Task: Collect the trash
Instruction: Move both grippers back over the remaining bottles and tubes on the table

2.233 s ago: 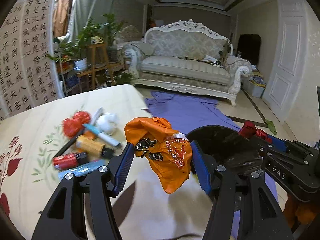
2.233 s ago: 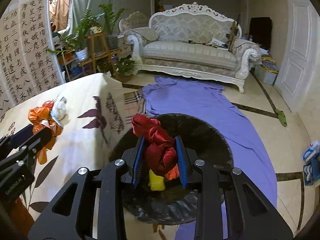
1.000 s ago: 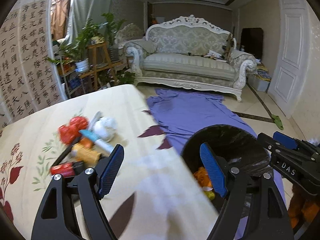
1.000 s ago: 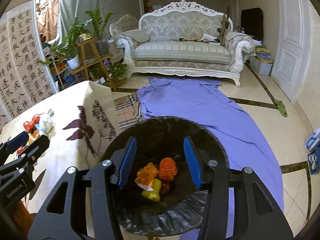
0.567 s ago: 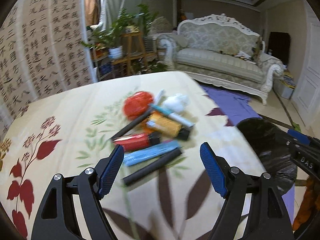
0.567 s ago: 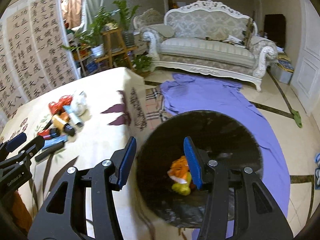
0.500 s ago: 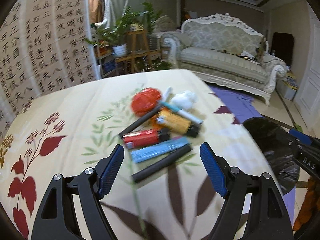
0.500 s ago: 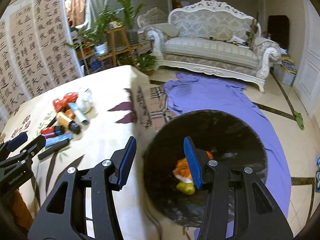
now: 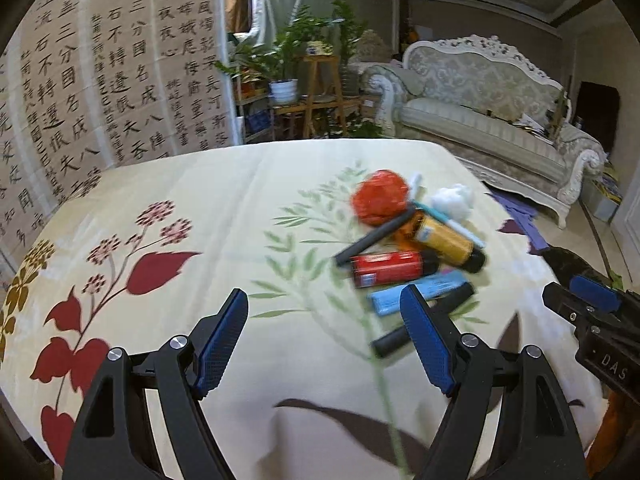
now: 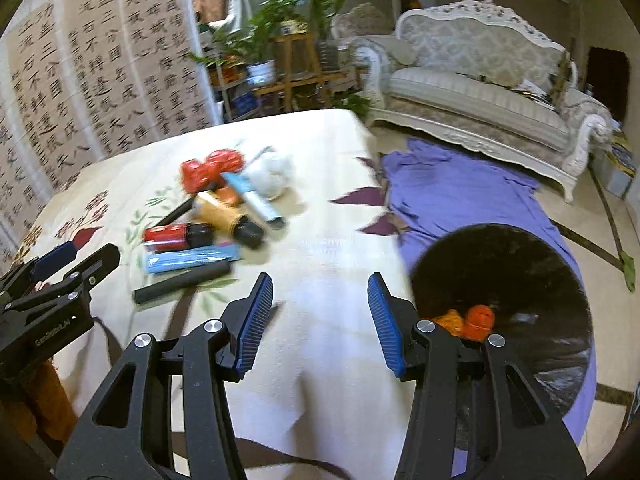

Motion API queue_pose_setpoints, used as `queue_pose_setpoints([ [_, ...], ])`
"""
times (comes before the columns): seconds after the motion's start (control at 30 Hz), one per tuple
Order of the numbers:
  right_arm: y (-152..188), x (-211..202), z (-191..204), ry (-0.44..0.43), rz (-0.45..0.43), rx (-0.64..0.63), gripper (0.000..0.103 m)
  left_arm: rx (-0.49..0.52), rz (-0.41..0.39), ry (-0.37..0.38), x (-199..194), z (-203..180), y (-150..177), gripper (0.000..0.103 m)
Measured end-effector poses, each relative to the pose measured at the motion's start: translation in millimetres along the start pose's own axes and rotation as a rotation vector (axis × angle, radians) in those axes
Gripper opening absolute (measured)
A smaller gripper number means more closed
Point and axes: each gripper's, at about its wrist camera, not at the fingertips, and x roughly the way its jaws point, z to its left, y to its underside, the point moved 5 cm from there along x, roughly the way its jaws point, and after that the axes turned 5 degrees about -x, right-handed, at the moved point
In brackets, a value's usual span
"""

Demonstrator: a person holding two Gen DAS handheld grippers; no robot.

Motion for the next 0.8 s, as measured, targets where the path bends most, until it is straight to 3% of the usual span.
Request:
queue_pose_setpoints([
  [0.43, -14.7, 25.2, 80.9, -0.075, 0.048, -0.097, 0.049, -0.099, -0.001, -0.075, 0.0, 81.3, -1.7, 0.076],
  [0.5, -16.3, 30.1, 88.5, -0.066, 0.056, -0.106, 0.055, -0.108, -0.001, -0.077, 0.2, 87.7, -1.7, 0.076],
  [0.8, -7.0, 40.3, 94.1, 0.032, 0.096, -0.147, 0.058, -0.119, 0.002, -0.041, 0.6, 88.9, 1.4, 0.076],
])
